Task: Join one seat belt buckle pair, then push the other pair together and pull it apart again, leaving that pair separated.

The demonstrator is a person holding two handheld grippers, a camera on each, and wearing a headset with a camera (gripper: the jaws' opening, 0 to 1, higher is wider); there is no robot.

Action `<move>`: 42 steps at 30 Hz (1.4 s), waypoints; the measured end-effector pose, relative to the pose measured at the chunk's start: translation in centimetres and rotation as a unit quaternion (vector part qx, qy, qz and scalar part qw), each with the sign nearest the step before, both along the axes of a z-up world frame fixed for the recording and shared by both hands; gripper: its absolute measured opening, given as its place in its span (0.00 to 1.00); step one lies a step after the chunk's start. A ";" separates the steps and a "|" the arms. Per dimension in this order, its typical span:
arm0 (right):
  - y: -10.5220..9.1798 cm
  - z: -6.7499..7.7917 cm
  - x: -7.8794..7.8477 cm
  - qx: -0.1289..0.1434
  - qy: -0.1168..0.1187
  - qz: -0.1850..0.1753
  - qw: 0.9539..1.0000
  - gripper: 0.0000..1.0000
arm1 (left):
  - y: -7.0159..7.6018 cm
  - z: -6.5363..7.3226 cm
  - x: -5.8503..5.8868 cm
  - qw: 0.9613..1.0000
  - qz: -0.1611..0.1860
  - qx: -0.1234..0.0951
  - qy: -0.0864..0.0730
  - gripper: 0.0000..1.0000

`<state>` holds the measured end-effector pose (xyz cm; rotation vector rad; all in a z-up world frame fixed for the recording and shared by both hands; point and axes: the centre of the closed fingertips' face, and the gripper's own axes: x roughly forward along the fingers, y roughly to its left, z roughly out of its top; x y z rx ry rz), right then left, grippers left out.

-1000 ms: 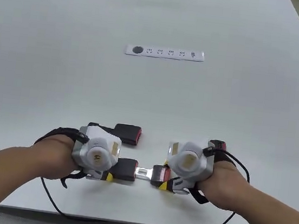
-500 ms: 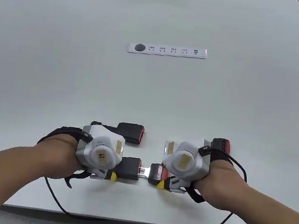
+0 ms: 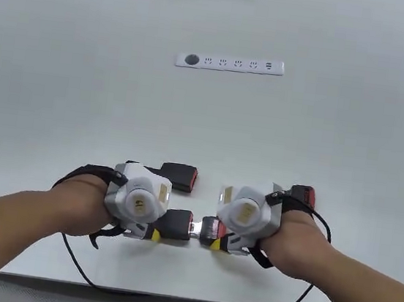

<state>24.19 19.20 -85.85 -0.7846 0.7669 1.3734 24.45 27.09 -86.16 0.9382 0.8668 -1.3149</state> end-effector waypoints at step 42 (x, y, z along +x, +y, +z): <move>1.3 0.0 0.0 0.011 0.005 -0.003 1.000 0.31 | 0.4 0.0 0.0 1.000 0.006 0.005 0.003 0.30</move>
